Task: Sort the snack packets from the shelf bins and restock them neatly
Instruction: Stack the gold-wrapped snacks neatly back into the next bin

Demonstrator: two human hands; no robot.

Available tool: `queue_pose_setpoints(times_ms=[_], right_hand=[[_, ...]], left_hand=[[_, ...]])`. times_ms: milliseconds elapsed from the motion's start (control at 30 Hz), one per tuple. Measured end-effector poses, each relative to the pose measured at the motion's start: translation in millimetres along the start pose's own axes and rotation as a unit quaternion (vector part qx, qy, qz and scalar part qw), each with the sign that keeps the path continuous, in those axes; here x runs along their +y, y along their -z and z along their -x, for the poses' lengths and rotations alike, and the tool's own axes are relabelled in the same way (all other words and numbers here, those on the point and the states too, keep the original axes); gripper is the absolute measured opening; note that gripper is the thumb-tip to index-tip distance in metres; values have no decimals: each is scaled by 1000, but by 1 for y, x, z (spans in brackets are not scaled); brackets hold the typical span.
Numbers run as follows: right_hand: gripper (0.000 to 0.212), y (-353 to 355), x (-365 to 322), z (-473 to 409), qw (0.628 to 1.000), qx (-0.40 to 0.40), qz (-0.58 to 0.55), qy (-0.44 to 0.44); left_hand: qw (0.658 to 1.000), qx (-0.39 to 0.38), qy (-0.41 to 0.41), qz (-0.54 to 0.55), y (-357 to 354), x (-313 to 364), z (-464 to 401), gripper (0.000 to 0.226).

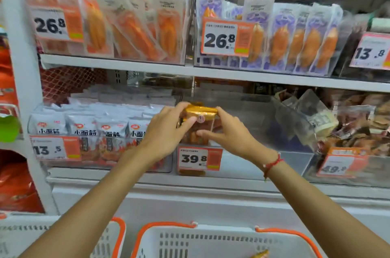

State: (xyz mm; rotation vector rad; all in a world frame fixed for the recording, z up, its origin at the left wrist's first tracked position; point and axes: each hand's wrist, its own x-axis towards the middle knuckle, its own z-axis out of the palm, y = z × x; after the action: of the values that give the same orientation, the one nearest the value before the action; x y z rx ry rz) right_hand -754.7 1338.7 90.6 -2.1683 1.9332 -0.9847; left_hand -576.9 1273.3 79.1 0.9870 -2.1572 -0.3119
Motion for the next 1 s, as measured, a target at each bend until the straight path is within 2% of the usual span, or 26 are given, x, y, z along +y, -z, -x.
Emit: queue_pose_setpoints(times_ms=[67,133,267,367,500,633,700,900,1000], right_hand=[[35,-5,4,-6,997,-65,-31,-19],[34,-10,6,-8,991,-115,-62,-36],[51,-8,4,-8,999,-42,-29,3],[44,-5,-1,-13,997,-65,6,48],[37,-9,-5,-28,993,-83,75,44],[28,-13,7,-26,996,-82,-23,-38],[18,-13,10,-24,995,-82,-22,-52],[27,-16,-11,-38,982,-168,61,-68],[27,-13,-16,-44,974,-198,60,-94]], left_hand=[[998,12,-7,-69,-6,-8,9,44],[996,39,-8,-82,-12,-11,19,47],[997,69,36,-2,-23,-13,45,68],[997,55,42,-24,-32,-19,57,82],[996,68,33,-44,-35,-28,54,84],[996,71,34,-30,-37,-30,53,84],[996,75,34,-26,-38,-30,52,82],[997,69,39,-20,-36,-28,53,81],[997,61,43,-24,-35,-27,53,83]])
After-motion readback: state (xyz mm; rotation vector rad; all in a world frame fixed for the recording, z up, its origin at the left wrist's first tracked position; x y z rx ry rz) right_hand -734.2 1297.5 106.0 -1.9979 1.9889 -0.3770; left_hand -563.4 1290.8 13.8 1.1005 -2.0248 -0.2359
